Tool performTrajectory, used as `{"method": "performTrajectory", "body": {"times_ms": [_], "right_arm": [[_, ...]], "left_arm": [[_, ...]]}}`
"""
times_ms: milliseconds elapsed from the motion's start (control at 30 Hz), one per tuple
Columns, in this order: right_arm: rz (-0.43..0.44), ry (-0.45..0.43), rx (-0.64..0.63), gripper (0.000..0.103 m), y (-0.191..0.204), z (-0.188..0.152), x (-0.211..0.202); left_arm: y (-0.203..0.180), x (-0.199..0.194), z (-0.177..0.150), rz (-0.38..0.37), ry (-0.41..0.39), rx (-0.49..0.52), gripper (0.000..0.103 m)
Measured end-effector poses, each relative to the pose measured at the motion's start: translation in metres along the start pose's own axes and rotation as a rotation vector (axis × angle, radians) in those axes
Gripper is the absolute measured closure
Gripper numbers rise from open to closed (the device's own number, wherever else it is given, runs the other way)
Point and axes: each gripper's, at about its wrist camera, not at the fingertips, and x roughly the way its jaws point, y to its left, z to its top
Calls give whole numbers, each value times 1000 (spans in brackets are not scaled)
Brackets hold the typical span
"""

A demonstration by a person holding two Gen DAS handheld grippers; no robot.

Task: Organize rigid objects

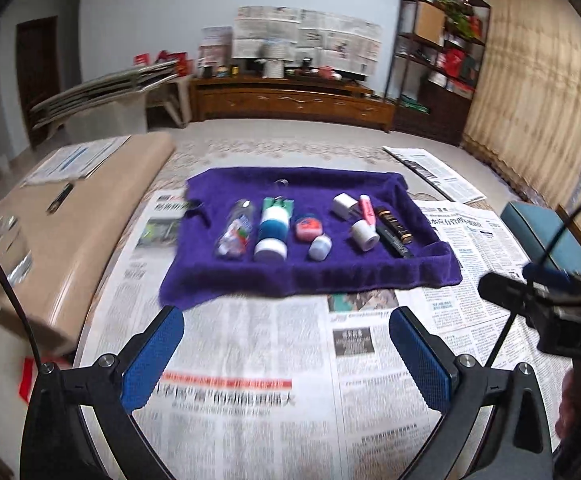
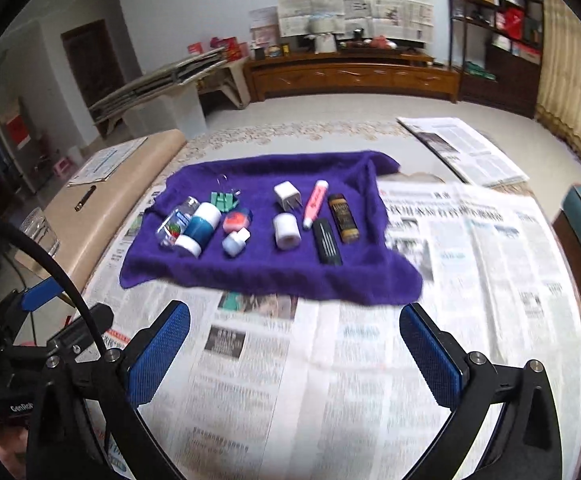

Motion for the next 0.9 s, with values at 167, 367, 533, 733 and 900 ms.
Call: {"method": "performTrajectory", "body": {"times_ms": [167, 367, 533, 733, 900], "right_arm": [[-54, 23, -10, 0, 10, -22, -18], [-83, 50, -9, 0, 13, -44, -33], [-99, 50, -6, 0, 12, -48, -39], [-116, 59, 10, 0, 7, -46, -39], [-127, 58, 22, 0, 4, -45, -40]], "left_arm": [[-2, -9, -14, 50, 37, -8, 0], [0, -19, -16, 55, 30, -40, 0], [3, -23, -18, 80, 25, -31, 0], [2, -26, -19, 92, 19, -25, 0], [-1, -25, -22, 100, 23, -8, 0]]}}
